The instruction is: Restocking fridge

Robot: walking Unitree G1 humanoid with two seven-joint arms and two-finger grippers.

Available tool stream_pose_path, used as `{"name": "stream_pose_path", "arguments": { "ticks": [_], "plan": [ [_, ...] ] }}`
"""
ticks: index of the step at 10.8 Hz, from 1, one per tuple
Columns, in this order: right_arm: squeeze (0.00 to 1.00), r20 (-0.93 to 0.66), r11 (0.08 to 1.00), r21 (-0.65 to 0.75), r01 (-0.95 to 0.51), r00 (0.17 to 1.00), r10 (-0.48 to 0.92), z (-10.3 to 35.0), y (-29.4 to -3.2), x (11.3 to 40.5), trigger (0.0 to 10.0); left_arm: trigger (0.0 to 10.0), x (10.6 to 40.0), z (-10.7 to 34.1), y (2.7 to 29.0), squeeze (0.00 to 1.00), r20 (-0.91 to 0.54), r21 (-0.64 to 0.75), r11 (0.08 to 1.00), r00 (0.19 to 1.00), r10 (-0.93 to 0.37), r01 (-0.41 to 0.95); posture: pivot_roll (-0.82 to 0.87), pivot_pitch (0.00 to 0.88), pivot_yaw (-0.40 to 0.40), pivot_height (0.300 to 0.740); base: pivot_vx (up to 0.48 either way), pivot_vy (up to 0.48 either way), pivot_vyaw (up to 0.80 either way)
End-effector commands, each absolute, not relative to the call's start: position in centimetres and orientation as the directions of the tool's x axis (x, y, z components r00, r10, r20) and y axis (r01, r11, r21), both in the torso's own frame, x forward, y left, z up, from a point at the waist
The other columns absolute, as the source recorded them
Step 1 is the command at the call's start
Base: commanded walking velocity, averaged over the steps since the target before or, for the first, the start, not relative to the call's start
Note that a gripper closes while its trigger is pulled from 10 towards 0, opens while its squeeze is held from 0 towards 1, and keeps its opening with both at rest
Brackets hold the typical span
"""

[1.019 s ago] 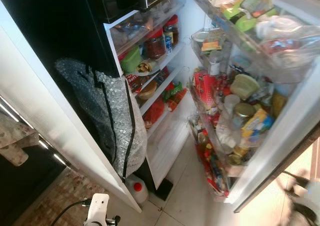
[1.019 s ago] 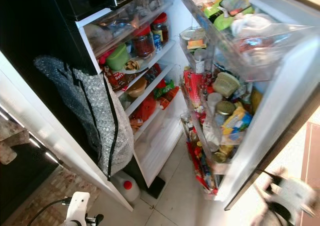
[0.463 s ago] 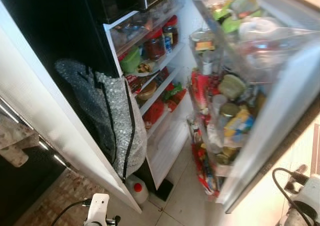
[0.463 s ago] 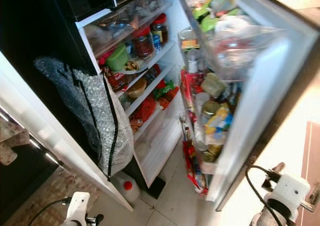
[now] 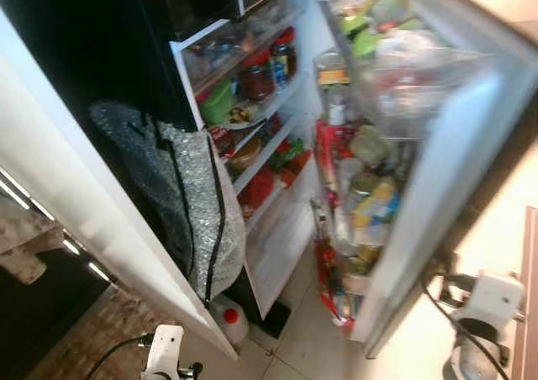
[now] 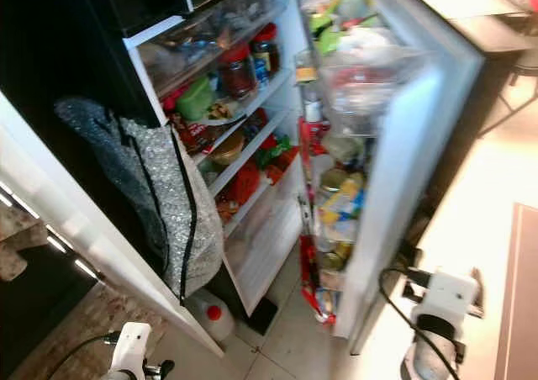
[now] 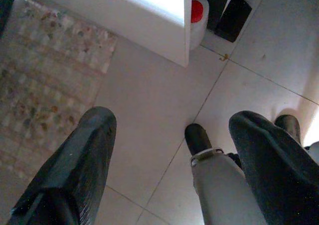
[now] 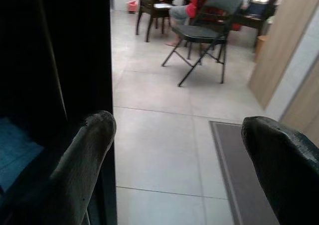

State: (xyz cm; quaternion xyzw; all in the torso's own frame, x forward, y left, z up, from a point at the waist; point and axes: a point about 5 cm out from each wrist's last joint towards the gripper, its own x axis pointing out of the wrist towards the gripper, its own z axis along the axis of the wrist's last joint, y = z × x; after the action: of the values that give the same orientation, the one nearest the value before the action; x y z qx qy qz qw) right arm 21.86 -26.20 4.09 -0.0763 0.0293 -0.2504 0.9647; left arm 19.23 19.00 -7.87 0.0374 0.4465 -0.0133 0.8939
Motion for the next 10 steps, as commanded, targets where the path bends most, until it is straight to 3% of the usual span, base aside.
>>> {"name": "stream_pose_path", "arguments": {
  "ticks": [1,3,4,6,8,10],
  "plan": [
    [0.0,0.01,0.896,-0.143,0.421,0.906,-0.424,4.9,-25.2,22.5,10.0,10.0,19.0,-7.9,19.7,0.0,-0.807,0.077,0.995,0.59,0.021,0.07,-0.26,0.0,0.123,0.74,0.0,0.0,0.0],
    [0.0,0.02,0.977,-0.092,0.193,0.981,-0.192,6.1,-22.8,23.6,10.0,10.0,19.0,-7.9,19.7,0.0,-0.809,0.077,0.994,0.588,0.017,0.077,-0.27,0.0,0.122,0.74,0.0,0.0,0.0],
    [0.0,-0.005,0.998,-0.061,0.009,1.0,-0.009,6.7,-21.0,24.0,10.0,10.0,19.0,-7.9,19.7,0.0,-0.809,0.074,0.994,0.588,0.014,0.077,-0.27,0.0,0.12,0.74,0.0,0.0,0.0],
    [0.0,0.032,0.99,-0.04,-0.138,0.99,0.139,8.5,-19.1,24.8,10.0,10.0,19.0,-7.9,19.7,0.0,-0.809,0.073,0.994,0.588,0.012,0.08,-0.27,0.0,0.118,0.74,0.0,0.0,0.0],
    [0.0,0.006,0.927,-0.043,-0.372,0.928,0.372,9.7,-15.9,25.3,10.0,10.0,19.0,-7.9,19.6,0.0,-0.808,0.071,0.995,0.589,0.013,0.075,-0.26,0.0,0.109,0.74,0.0,0.0,0.0],
    [0.0,-0.007,0.904,-0.074,-0.421,0.907,0.422,9.9,-15.1,26.1,10.0,10.0,19.1,-7.9,19.5,0.0,-0.807,0.07,0.995,0.59,0.015,0.069,-0.26,0.0,0.103,0.74,0.0,0.0,0.0]
  ]
}}
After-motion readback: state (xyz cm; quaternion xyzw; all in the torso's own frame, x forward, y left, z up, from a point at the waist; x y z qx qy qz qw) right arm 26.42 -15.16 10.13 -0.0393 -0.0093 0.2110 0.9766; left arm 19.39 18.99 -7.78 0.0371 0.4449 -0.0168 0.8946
